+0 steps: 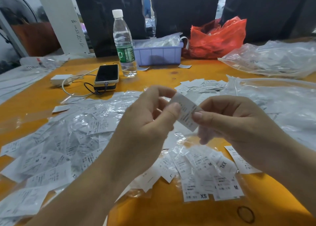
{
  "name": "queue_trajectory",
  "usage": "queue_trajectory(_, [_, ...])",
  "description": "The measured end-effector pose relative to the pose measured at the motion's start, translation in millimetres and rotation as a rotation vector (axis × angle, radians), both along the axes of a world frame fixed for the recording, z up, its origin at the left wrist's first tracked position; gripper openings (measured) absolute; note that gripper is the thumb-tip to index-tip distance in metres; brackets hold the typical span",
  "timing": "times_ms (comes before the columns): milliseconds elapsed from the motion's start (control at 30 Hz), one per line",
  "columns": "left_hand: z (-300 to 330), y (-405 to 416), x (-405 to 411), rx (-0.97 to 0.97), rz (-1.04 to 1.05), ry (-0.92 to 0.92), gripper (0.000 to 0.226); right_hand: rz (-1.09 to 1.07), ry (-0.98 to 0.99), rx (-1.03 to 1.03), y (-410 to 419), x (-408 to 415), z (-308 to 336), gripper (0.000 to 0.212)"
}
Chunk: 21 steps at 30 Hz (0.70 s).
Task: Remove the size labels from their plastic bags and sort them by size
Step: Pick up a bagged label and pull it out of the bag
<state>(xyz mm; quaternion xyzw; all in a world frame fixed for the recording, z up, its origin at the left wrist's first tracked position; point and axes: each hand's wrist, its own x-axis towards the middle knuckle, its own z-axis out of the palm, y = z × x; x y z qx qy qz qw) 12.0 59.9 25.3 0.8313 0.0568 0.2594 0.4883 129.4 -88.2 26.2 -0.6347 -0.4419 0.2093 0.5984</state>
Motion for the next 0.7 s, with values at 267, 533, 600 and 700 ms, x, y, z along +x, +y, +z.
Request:
queue_trajectory(267, [8,-1,-2,0.104,0.078,-0.098,0.011,0.003,0.116,0.096,-5,4,4,0.013])
queue_trajectory(533, [4,-1,0,0.109,0.145,-0.137,0.009,0.0,0.094,0.029,-2,6,-3,0.013])
queue_trajectory(600, [4,-4,1,0.135,0.141,-0.137,0.008,0.02,0.097,0.026,-2,5,-3,0.012])
queue_trajectory(700, [5,-5,0,0.166,0.143,-0.139,0.009,0.027,0.102,0.02,-1,2,-3,0.013])
